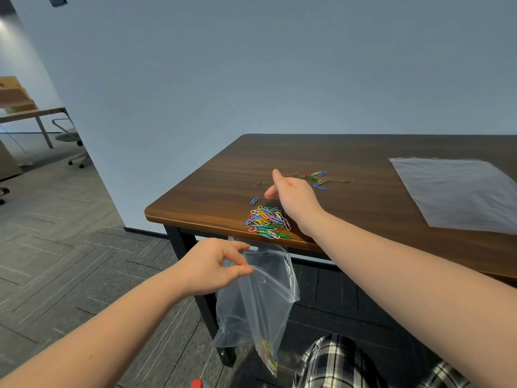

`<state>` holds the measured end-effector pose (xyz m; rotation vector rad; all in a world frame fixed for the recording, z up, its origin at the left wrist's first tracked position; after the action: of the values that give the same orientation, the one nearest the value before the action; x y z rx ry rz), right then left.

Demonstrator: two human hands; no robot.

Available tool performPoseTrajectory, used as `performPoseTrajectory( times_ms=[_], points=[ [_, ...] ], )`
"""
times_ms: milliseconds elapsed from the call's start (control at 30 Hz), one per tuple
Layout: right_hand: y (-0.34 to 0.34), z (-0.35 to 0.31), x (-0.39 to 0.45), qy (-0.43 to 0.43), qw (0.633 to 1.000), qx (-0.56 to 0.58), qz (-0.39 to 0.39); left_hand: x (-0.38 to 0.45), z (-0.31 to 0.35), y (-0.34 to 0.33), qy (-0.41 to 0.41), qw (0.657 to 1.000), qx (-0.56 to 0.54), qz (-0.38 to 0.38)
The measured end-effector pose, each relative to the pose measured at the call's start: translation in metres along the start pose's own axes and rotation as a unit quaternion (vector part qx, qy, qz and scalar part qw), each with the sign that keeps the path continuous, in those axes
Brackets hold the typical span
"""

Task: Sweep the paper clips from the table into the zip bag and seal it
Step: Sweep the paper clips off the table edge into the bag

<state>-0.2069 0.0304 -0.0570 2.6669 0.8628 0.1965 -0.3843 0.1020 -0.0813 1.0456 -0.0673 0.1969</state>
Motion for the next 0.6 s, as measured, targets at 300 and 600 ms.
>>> performPoseTrajectory(
  times_ms=[300,600],
  points=[
    [-0.023,-0.009,0.004,-0.015,0.995,-0.048,-0.09,-0.001,0.002,0.0,0.01,1.0,-0.01,-0.001],
    [-0.028,-0.007,0.0,0.005,0.995,-0.047,-0.088,0.002,0.006,0.002,0.007,1.0,-0.004,0.002]
  ],
)
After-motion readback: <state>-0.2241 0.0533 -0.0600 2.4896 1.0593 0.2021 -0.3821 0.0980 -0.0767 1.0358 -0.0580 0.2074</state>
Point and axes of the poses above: each hand's wrist, its own x-axis towards the middle knuckle, its own y-axis out of the back of the hand, z = x × y, the point moved 3 cm from there along x, towards the middle knuckle, and after that the axes turned 9 degrees about -y, right-handed, at the moved point
